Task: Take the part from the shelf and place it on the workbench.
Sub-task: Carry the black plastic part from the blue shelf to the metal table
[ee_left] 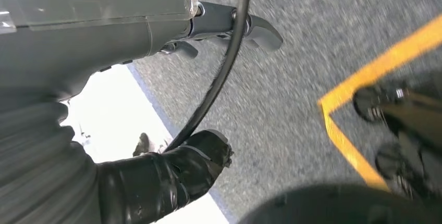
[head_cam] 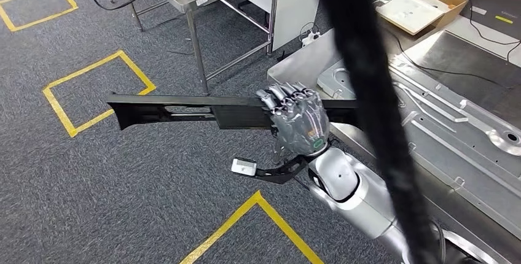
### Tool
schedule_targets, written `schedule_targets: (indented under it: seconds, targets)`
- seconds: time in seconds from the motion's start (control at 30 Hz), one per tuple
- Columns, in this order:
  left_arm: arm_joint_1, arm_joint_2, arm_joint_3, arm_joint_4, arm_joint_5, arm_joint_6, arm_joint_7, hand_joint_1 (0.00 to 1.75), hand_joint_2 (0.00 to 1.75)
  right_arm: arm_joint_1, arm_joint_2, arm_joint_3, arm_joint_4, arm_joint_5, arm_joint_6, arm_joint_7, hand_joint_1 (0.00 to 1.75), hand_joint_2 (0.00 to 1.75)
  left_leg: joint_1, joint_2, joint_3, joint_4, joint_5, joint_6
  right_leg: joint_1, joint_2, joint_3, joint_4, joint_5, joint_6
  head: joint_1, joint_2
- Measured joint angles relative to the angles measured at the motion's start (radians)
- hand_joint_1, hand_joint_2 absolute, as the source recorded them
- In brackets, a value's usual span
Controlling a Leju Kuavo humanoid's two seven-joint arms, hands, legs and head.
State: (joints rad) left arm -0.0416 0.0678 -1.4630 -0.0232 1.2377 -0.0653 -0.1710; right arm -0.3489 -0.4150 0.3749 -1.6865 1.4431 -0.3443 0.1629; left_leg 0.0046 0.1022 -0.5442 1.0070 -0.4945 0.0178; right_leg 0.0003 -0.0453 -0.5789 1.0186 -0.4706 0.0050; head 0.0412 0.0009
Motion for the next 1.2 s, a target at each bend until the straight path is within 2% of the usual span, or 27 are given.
schedule_targets:
  seconds: [0.07, 0.13, 0.17, 0.2, 0.23, 0.27, 0.3, 0.37, 0.43, 0.47, 0.5, 0.53, 0.57, 0.6, 0.67, 0.7, 0.73, 0.77, 0.8, 0.83, 0.9, 0.97, 1.0, 1.03, 1.1, 1.17, 1.2]
  targets:
    - [0.006, -0.002, -0.001, 0.000, -0.003, -0.001, -0.015, 0.00, 1.75, 0.040, -0.064, -0.056, -0.024, -0.032, -0.007, -0.017, 1.75, 1.75, 0.003, -0.032, -0.010, 0.028, -0.027, -0.008, -0.006, 0.012, 0.005, -0.009, 0.005, -0.012, 0.000, 0.000]
    - [0.013, -0.003, -0.002, 0.001, -0.004, -0.001, -0.021, 0.00, 1.75, 0.072, -0.106, -0.114, -0.045, -0.052, -0.010, -0.043, 1.75, 1.75, 0.007, -0.078, -0.058, 0.138, -0.090, -0.012, -0.008, 0.031, 0.006, -0.013, 0.009, -0.020, 0.000, 0.000]
    - [0.016, -0.003, -0.002, 0.001, -0.004, -0.001, -0.024, 0.00, 1.75, 0.085, -0.120, -0.135, -0.052, -0.059, -0.009, -0.049, 1.75, 1.75, 0.008, -0.089, -0.091, 0.210, -0.122, -0.012, -0.007, 0.044, 0.004, -0.012, 0.010, -0.023, 0.000, 0.000]
    - [0.018, -0.003, -0.002, 0.001, -0.001, -0.002, -0.029, 0.00, 1.75, 0.102, -0.133, -0.155, -0.061, -0.067, -0.007, -0.053, 1.75, 1.75, 0.008, -0.094, -0.119, 0.269, -0.141, -0.012, -0.006, 0.058, 0.003, -0.011, 0.010, -0.023, 0.000, 0.000]
    - [0.019, -0.003, -0.001, 0.001, 0.003, -0.005, -0.035, 0.00, 1.75, 0.123, -0.148, -0.175, -0.072, -0.080, -0.004, -0.056, 1.75, 1.75, 0.007, -0.096, -0.134, 0.296, -0.140, -0.011, -0.005, 0.072, 0.003, -0.009, 0.009, -0.023, 0.000, 0.000]
    - [0.020, -0.003, -0.001, 0.001, 0.008, -0.008, -0.042, 0.00, 1.75, 0.144, -0.165, -0.199, -0.084, -0.096, 0.000, -0.060, 1.75, 1.75, 0.007, -0.098, -0.130, 0.283, -0.119, -0.009, -0.004, 0.086, 0.003, -0.005, 0.007, -0.023, 0.000, 0.000]
    - [0.020, -0.002, 0.000, 0.002, 0.013, -0.013, -0.048, 0.00, 1.75, 0.166, -0.185, -0.227, -0.097, -0.114, 0.004, -0.066, 1.75, 1.75, 0.007, -0.104, -0.110, 0.233, -0.082, -0.006, -0.005, 0.099, 0.003, -0.001, 0.004, -0.021, 0.000, 0.000]
    - [0.022, 0.000, 0.002, 0.003, 0.019, -0.021, -0.053, 0.00, 1.75, 0.202, -0.221, -0.283, -0.118, -0.140, 0.013, -0.078, 1.75, 1.75, 0.009, -0.149, -0.051, 0.096, -0.020, 0.000, -0.007, 0.123, -0.001, 0.011, -0.002, -0.016, 0.000, 0.000]
    - [0.023, 0.001, 0.002, 0.004, 0.020, -0.025, -0.055, 0.00, 1.75, 0.226, -0.245, -0.328, -0.134, -0.150, 0.018, -0.085, 1.75, 1.75, 0.009, -0.183, -0.020, 0.029, -0.004, 0.005, -0.011, 0.150, -0.011, 0.017, -0.002, -0.004, 0.000, 0.000]
    - [0.023, 0.001, 0.002, 0.005, 0.020, -0.026, -0.055, 0.00, 1.75, 0.235, -0.254, -0.345, -0.140, -0.152, 0.019, -0.087, 1.75, 1.75, 0.008, -0.181, -0.017, 0.026, -0.005, 0.007, -0.014, 0.163, -0.015, 0.017, 0.001, 0.003, 0.000, 0.000]
    - [0.022, 0.001, 0.002, 0.006, 0.020, -0.027, -0.056, 0.00, 1.75, 0.244, -0.262, -0.359, -0.145, -0.152, 0.020, -0.089, 1.75, 1.75, 0.006, -0.169, -0.015, 0.022, -0.003, 0.012, -0.016, 0.176, -0.017, 0.014, 0.004, 0.011, 0.000, 0.000]
    - [0.020, 0.001, 0.002, 0.007, 0.020, -0.028, -0.056, 0.00, 1.75, 0.252, -0.270, -0.371, -0.149, -0.152, 0.020, -0.090, 1.75, 1.75, 0.006, -0.155, -0.011, 0.014, 0.002, 0.019, -0.017, 0.176, -0.019, 0.016, 0.003, 0.017, 0.000, 0.000]
    - [0.019, 0.001, 0.002, 0.008, 0.020, -0.029, -0.054, 0.00, 1.75, 0.257, -0.277, -0.381, -0.153, -0.151, 0.021, -0.092, 1.75, 1.75, 0.006, -0.141, -0.006, 0.004, 0.007, 0.027, -0.016, 0.159, -0.026, 0.028, -0.006, 0.022, 0.001, 0.000]
    - [0.020, 0.001, 0.002, 0.008, 0.019, -0.031, -0.049, 0.00, 1.75, 0.260, -0.282, -0.388, -0.156, -0.150, 0.022, -0.094, 1.75, 1.75, 0.007, -0.126, -0.002, -0.006, 0.012, 0.034, -0.014, 0.131, -0.041, 0.058, -0.026, 0.027, 0.002, 0.000]
    - [0.021, 0.001, 0.003, 0.009, 0.019, -0.035, -0.033, 0.00, 1.75, 0.264, -0.288, -0.399, -0.159, -0.149, 0.027, -0.099, 1.75, 1.75, 0.006, -0.100, 0.000, -0.014, 0.015, 0.041, -0.015, 0.070, -0.096, 0.173, -0.087, 0.035, 0.004, 0.000]
    - [0.022, 0.001, 0.003, 0.009, 0.020, -0.036, -0.023, 0.00, 1.75, 0.267, -0.290, -0.402, -0.159, -0.148, 0.030, -0.101, 1.75, 1.75, 0.005, -0.087, 0.000, -0.014, 0.014, 0.041, -0.017, 0.058, -0.125, 0.232, -0.109, 0.039, 0.004, 0.000]
    - [0.023, 0.001, 0.004, 0.009, 0.022, -0.036, -0.015, 0.00, 1.75, 0.270, -0.291, -0.403, -0.159, -0.148, 0.033, -0.104, 1.75, 1.75, 0.005, -0.073, 0.000, -0.013, 0.012, 0.041, -0.020, 0.053, -0.143, 0.268, -0.115, 0.043, 0.004, 0.000]
    - [0.023, 0.001, 0.005, 0.009, 0.024, -0.036, -0.009, 0.00, 1.75, 0.273, -0.292, -0.405, -0.159, -0.148, 0.034, -0.106, 1.75, 1.75, 0.005, -0.060, 0.000, -0.012, 0.010, 0.041, -0.023, 0.050, -0.143, 0.269, -0.103, 0.046, 0.004, 0.000]
    - [0.023, 0.001, 0.006, 0.009, 0.026, -0.036, -0.004, 0.00, 1.75, 0.275, -0.295, -0.406, -0.159, -0.148, 0.034, -0.107, 1.75, 1.75, 0.005, -0.048, 0.001, -0.011, 0.007, 0.039, -0.025, 0.044, -0.122, 0.230, -0.075, 0.048, 0.004, 0.000]
    - [0.022, 0.000, 0.008, 0.009, 0.028, -0.035, -0.001, 0.00, 1.75, 0.276, -0.298, -0.409, -0.159, -0.148, 0.034, -0.108, 1.75, 1.75, 0.005, -0.036, 0.003, -0.008, 0.004, 0.036, -0.026, 0.031, -0.086, 0.162, -0.039, 0.049, 0.004, 0.000]
    - [0.021, 0.000, 0.010, 0.009, 0.030, -0.034, 0.001, 0.00, 1.75, 0.280, -0.302, -0.416, -0.159, -0.148, 0.033, -0.108, 1.75, 1.75, 0.002, -0.018, 0.007, -0.003, -0.005, 0.027, -0.020, -0.009, -0.023, 0.041, 0.001, 0.042, 0.004, 0.000]
    - [0.020, -0.001, 0.011, 0.009, 0.031, -0.033, 0.002, 0.00, 1.75, 0.284, -0.306, -0.425, -0.160, -0.148, 0.033, -0.108, 1.75, 1.75, -0.003, 0.000, 0.010, 0.000, -0.011, 0.017, -0.011, -0.020, -0.010, 0.007, 0.003, 0.029, 0.004, 0.000]
    - [0.019, -0.001, 0.012, 0.009, 0.031, -0.032, 0.002, 0.00, 1.75, 0.287, -0.307, -0.429, -0.160, -0.148, 0.033, -0.108, 1.75, 1.75, -0.004, 0.011, 0.013, 0.000, -0.013, 0.012, -0.010, -0.008, -0.012, 0.006, 0.005, 0.022, 0.004, 0.000]
    - [0.019, -0.001, 0.013, 0.009, 0.032, -0.031, 0.002, 0.00, 1.75, 0.292, -0.308, -0.433, -0.160, -0.148, 0.033, -0.108, 1.75, 1.75, -0.002, 0.013, 0.015, 0.002, -0.018, 0.006, -0.013, 0.004, -0.012, 0.005, 0.006, 0.016, 0.004, 0.000]
    - [0.019, -0.001, 0.017, 0.009, 0.035, -0.028, -0.002, 0.00, 1.75, 0.305, -0.310, -0.447, -0.160, -0.154, 0.032, -0.107, 1.75, 1.75, 0.002, -0.022, 0.002, 0.042, -0.050, -0.003, -0.017, 0.026, -0.008, -0.002, 0.011, 0.002, 0.003, 0.000]
    - [0.020, -0.001, 0.022, 0.009, 0.037, -0.025, -0.009, 0.00, 1.75, 0.319, -0.309, -0.469, -0.160, -0.165, 0.034, -0.106, 1.75, 1.75, 0.005, -0.076, -0.050, 0.154, -0.111, -0.006, -0.018, 0.045, -0.007, -0.004, 0.012, -0.007, 0.003, 0.000]
    - [0.020, -0.001, 0.023, 0.009, 0.036, -0.024, -0.013, 0.00, 1.75, 0.326, -0.307, -0.479, -0.159, -0.170, 0.034, -0.106, 1.75, 1.75, 0.005, -0.089, -0.083, 0.218, -0.136, -0.006, -0.017, 0.055, -0.008, -0.002, 0.012, -0.009, 0.003, 0.000]
